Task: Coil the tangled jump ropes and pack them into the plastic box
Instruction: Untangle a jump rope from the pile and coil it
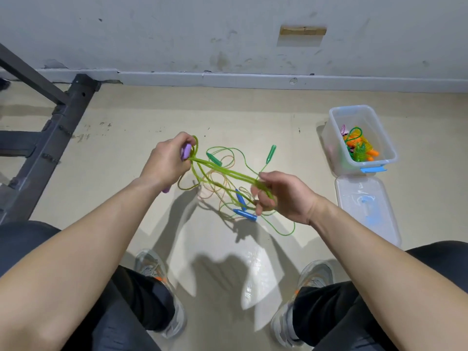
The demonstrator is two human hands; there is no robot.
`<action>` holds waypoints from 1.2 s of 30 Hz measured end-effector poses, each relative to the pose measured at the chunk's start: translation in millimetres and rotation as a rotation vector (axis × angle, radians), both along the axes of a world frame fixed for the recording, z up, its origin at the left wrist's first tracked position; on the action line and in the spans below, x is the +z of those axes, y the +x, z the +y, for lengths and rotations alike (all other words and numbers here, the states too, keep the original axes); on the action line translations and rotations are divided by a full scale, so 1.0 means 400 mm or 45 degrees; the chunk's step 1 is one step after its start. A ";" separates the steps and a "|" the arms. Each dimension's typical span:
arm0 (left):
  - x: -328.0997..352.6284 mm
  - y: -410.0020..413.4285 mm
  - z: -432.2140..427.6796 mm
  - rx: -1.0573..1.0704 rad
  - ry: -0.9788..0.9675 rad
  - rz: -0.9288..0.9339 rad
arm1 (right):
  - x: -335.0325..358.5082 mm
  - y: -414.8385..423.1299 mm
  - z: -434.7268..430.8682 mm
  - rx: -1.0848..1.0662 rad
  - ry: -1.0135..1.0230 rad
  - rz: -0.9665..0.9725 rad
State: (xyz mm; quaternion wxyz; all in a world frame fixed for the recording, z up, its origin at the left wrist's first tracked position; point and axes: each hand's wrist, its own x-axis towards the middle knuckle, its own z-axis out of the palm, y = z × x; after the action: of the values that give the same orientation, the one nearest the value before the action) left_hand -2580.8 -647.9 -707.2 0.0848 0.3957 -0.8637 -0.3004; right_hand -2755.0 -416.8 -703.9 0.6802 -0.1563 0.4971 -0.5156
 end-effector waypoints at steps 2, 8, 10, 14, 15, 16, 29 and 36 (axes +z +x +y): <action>0.016 0.005 -0.016 -0.002 -0.016 -0.037 | -0.001 -0.002 0.003 0.025 -0.049 -0.046; 0.047 0.004 -0.063 -0.112 -0.079 -0.125 | -0.010 0.000 0.008 0.213 -0.081 0.043; 0.064 0.001 -0.078 -0.125 -0.080 -0.117 | -0.008 -0.004 0.006 0.223 -0.043 0.082; 0.094 0.000 -0.103 -0.224 -0.134 -0.192 | -0.020 -0.005 0.010 0.380 0.015 0.422; 0.096 0.000 -0.108 -0.238 -0.131 -0.204 | -0.027 -0.005 0.014 0.392 0.006 0.460; 0.102 0.000 -0.109 -0.248 -0.112 -0.211 | -0.033 -0.009 0.018 0.385 0.000 0.472; 0.068 0.054 -0.191 -0.127 -0.081 -0.158 | -0.071 -0.038 0.045 0.317 0.153 0.701; 0.054 0.051 -0.201 -0.120 0.041 -0.147 | -0.092 -0.048 0.041 0.313 0.478 1.069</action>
State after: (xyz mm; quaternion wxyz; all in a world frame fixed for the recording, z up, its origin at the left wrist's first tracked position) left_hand -2560.5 -728.3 -685.6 0.0142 0.3727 -0.8798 -0.2946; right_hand -2774.1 -400.2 -740.6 0.4929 -0.2831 0.7915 -0.2246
